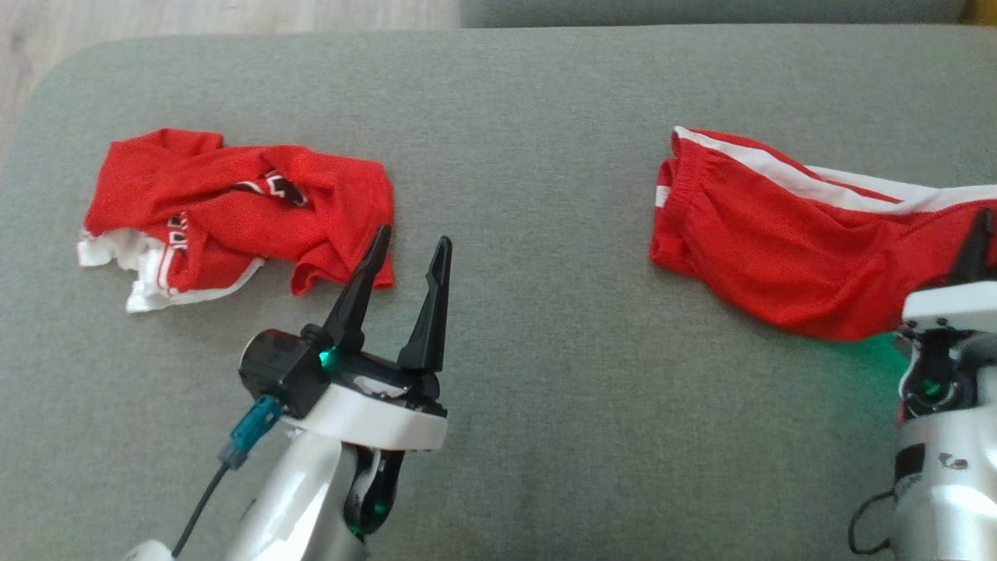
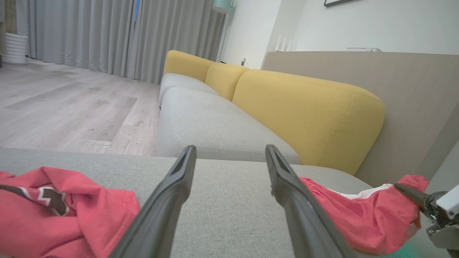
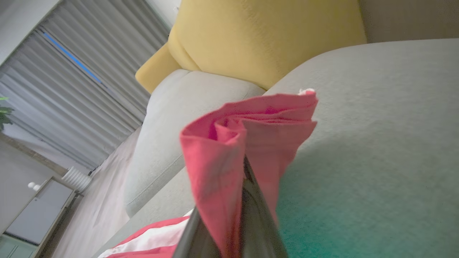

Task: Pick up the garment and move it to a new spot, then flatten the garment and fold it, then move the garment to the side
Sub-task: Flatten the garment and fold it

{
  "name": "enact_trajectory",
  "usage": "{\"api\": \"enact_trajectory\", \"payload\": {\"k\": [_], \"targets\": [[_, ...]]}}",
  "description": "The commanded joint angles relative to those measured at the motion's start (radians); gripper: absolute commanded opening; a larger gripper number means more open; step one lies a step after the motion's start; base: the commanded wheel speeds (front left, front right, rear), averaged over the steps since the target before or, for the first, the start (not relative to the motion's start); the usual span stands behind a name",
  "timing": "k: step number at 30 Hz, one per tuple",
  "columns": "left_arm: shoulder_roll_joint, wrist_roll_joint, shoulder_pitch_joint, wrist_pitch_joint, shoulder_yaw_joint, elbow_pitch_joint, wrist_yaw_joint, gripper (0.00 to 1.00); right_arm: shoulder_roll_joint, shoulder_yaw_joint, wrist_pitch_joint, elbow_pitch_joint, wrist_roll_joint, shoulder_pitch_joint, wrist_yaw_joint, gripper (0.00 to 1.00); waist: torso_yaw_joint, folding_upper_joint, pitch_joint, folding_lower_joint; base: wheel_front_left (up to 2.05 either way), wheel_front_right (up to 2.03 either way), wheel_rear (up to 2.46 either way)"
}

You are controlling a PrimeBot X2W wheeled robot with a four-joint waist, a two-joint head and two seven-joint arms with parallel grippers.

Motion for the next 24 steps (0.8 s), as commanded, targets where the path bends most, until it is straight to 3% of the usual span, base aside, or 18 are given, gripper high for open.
{"api": "enact_trajectory", "payload": {"k": [1, 13, 24], "targets": [[0.007, 0.004, -0.017, -0.005, 0.025, -0.027, 0.002, 1.00, -0.002, 0.047, -0.007, -0.042, 0.010, -0.038, -0.001, 0.00, 0.013, -0.0001, -0.009, 0.0000, 0.00, 0.00, 0.00], [0.007, -0.019, 0.005, -0.005, 0.010, -0.012, 0.001, 1.00, -0.002, 0.324, 0.009, -0.086, 0.061, -0.045, -0.001, 0.00, 0.097, -0.0001, -0.048, 0.0000, 0.00, 0.00, 0.00], [0.007, -0.016, 0.012, -0.005, 0.005, -0.002, 0.001, 1.00, -0.015, 0.481, 0.005, 0.008, 0.067, -0.041, -0.001, 0.00, 0.154, -0.0001, -0.050, 0.0000, 0.00, 0.00, 0.00]]}}
